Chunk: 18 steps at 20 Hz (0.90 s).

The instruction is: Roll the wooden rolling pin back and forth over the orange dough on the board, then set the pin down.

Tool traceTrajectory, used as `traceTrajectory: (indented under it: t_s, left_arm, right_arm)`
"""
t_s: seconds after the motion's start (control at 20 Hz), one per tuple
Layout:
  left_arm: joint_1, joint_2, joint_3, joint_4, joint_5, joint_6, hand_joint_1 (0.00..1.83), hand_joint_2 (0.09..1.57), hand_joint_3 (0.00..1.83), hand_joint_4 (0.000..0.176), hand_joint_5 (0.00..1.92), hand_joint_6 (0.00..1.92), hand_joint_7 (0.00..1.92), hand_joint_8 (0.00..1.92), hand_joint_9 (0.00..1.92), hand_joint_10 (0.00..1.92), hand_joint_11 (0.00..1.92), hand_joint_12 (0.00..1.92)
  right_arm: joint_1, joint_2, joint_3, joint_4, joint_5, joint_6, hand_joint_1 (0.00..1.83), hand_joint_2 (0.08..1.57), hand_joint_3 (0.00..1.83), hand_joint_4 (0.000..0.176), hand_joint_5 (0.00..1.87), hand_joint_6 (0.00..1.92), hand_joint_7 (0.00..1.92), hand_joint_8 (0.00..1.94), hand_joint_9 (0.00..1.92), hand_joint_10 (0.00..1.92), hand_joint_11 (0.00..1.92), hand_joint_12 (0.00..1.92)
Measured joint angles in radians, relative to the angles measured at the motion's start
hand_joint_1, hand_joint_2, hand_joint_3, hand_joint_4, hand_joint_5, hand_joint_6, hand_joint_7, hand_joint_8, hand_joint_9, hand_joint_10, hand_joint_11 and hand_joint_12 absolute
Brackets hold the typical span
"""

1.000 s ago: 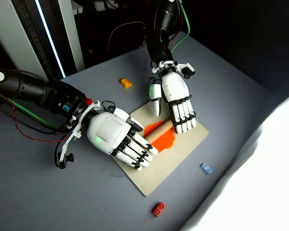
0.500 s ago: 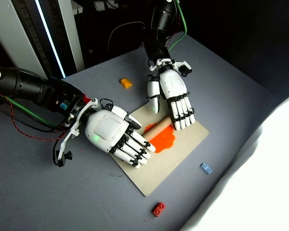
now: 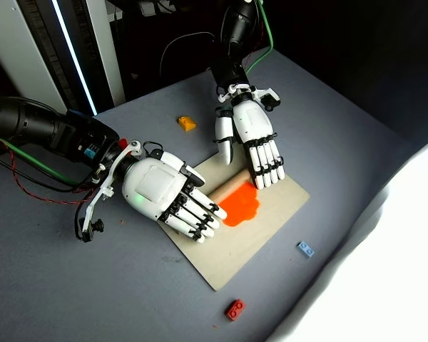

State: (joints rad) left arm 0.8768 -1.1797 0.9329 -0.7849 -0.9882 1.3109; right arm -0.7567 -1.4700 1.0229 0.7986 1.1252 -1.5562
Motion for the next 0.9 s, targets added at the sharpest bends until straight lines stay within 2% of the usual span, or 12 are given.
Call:
traceTrajectory:
  t_s: [0.55, 0.9]
  left_arm:
    - [0.034, 0.019, -0.047, 0.027, -0.024, -0.007, 0.0, 1.55, 0.0, 0.0, 0.15, 0.0, 0.16, 0.0, 0.13, 0.0, 0.0, 0.0]
    - [0.089, 0.023, -0.076, 0.045, -0.089, -0.023, 0.0, 1.55, 0.0, 0.0, 0.17, 0.01, 0.19, 0.01, 0.15, 0.01, 0.02, 0.01]
  right_arm:
    - [-0.011, 0.011, -0.038, -0.008, -0.001, -0.007, 0.0, 1.57, 0.01, 0.0, 0.41, 0.0, 0.47, 0.0, 0.48, 0.01, 0.0, 1.07]
    - [-0.022, 0.017, -0.043, -0.026, 0.0, -0.008, 0.0, 1.57, 0.0, 0.0, 0.39, 0.0, 0.45, 0.0, 0.48, 0.0, 0.0, 1.06]
